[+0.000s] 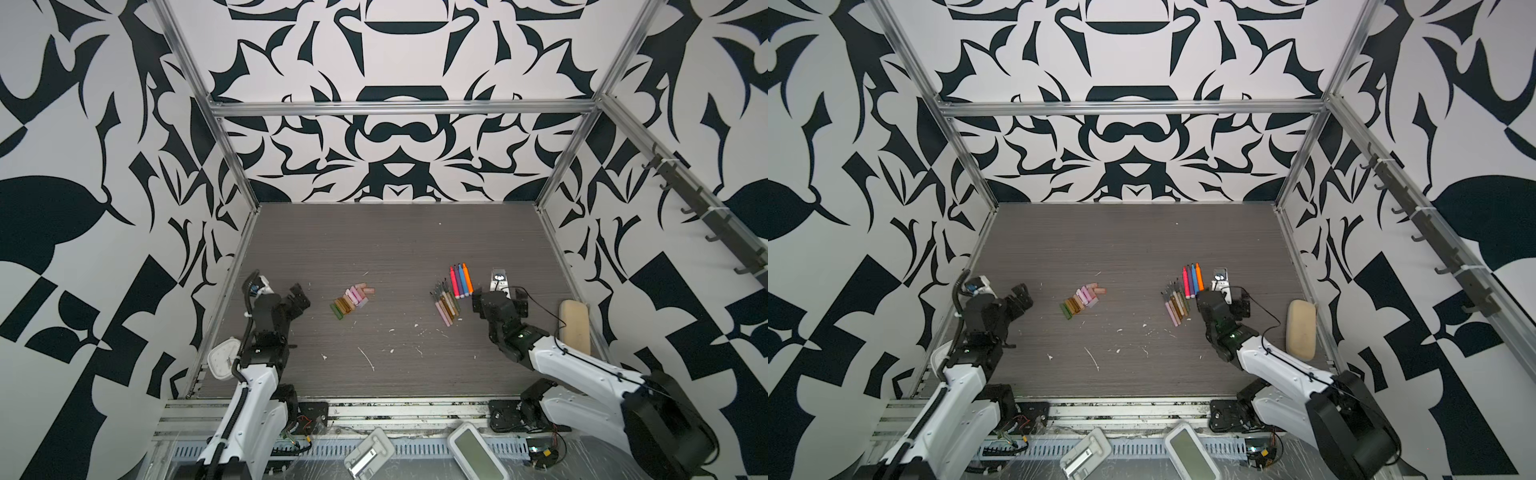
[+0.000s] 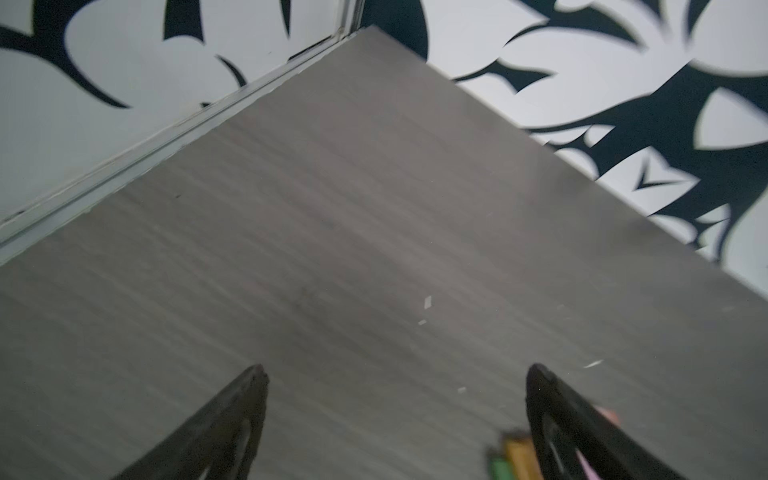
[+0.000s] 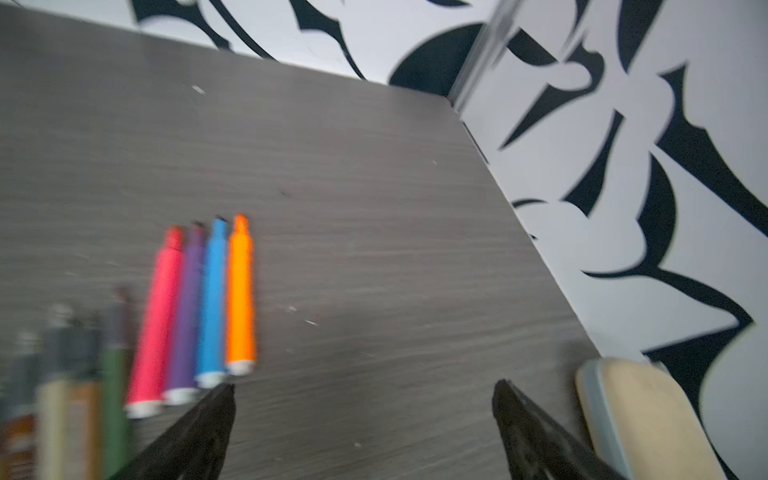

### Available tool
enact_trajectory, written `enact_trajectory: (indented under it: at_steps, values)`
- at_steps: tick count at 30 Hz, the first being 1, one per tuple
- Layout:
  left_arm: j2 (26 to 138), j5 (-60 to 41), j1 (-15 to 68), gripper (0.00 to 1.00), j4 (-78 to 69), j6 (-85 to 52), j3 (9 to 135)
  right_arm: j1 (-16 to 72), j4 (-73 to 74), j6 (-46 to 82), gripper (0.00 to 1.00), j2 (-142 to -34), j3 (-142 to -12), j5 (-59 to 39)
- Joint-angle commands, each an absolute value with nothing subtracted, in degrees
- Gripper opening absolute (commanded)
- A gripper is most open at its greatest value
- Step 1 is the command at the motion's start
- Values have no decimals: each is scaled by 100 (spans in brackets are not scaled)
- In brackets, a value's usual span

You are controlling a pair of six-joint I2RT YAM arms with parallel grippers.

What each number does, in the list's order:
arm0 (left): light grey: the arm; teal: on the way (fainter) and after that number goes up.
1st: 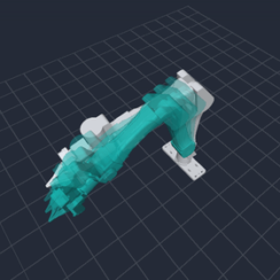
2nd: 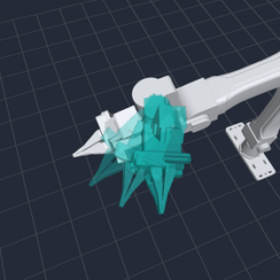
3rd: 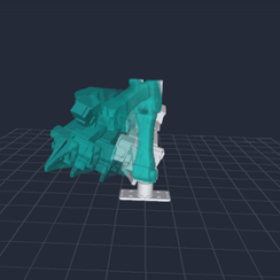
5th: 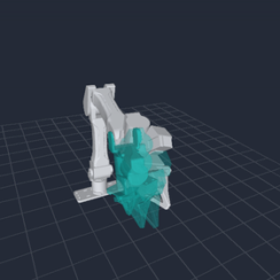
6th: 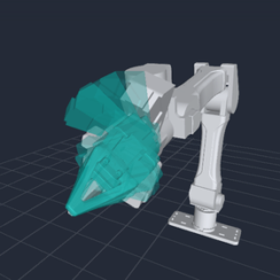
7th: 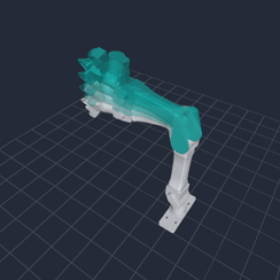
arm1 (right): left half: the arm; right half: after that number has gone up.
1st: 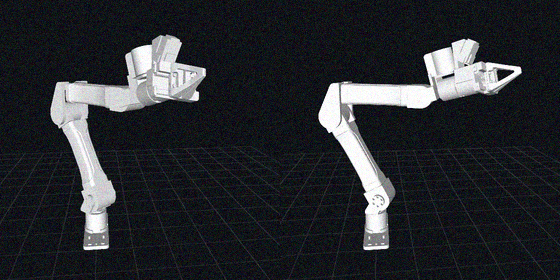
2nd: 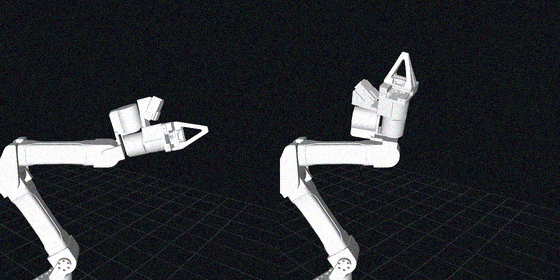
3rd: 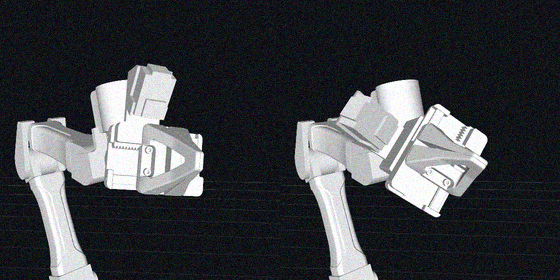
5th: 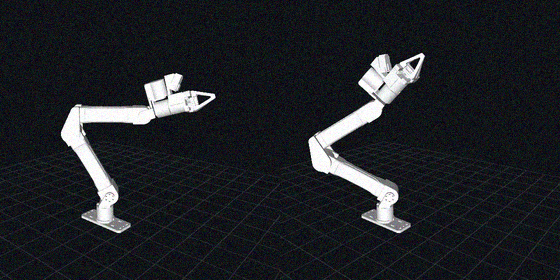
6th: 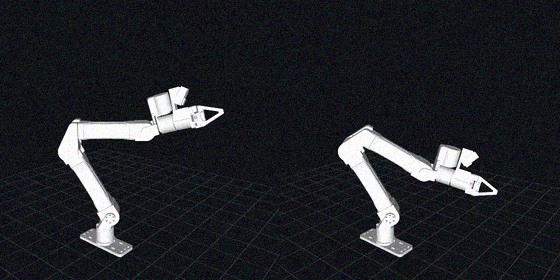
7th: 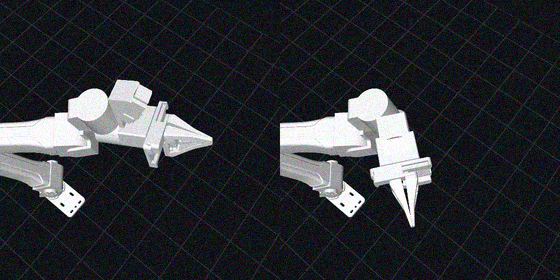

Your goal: Open the pen caps

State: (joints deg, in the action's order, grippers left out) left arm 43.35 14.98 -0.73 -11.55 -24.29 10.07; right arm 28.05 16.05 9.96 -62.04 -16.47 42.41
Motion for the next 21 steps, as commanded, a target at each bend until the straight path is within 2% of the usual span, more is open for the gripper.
enact_trajectory:
  at_steps: [1,4,6,9,12,16,17,19,21]
  values:
    - [4542,2387,-74,99,-3666,-1219,522,2458,4048,538,99,-6218,-1631,4445]
    - [5240,2513,-88,99,-4176,-1009,527,2269,3440,47,99,-6319,-1864,4264]
    - [5953,2338,-86,99,-4884,-933,613,2061,3763,240,99,-6310,-1478,4265]
    - [6922,1844,-87,99,-5416,-738,993,1576,5542,346,99,-6693,-628,3703]
    - [7754,1734,-81,99,-5750,-665,1305,1301,6571,283,100,-7296,-502,3278]
    - [8651,1981,-83,99,-6580,-712,1358,874,8067,178,100,-8799,-513,2480]
    - [8832,2002,-88,99,-6738,-709,1365,785,8185,122,100,-9084,-576,2018]
    - [9152,2016,-87,99,-6922,-583,1496,776,8039,-16,100,-9282,-810,1776]
    - [8927,1881,-88,99,-5910,-673,1809,769,7397,170,100,-8990,-946,1946]
